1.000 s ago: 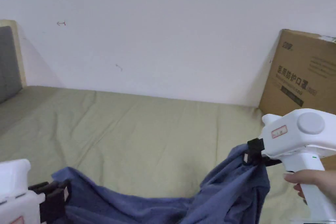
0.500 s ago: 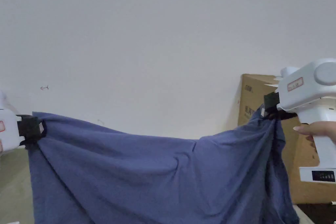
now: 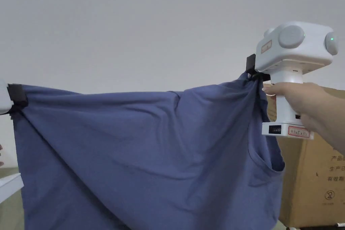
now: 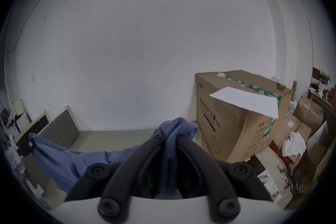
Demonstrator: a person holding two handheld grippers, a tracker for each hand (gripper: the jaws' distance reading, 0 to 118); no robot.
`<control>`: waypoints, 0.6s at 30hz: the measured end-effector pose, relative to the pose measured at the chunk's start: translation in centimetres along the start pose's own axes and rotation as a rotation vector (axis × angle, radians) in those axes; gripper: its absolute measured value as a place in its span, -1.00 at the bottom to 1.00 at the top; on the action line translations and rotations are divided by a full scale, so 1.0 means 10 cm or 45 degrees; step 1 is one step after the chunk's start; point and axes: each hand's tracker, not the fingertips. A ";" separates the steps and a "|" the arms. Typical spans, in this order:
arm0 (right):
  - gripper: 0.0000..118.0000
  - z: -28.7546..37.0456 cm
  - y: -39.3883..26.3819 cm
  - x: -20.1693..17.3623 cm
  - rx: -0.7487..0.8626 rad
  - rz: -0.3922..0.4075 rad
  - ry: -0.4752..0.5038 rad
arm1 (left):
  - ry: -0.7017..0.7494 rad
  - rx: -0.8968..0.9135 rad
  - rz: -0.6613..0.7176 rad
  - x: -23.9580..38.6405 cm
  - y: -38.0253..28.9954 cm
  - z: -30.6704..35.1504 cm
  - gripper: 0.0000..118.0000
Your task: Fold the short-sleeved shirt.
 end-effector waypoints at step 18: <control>-0.93 -0.69 -3.64 0.55 -0.688 -0.032 -0.022 | -0.011 -0.813 -0.086 -0.64 -2.92 -0.18 -0.91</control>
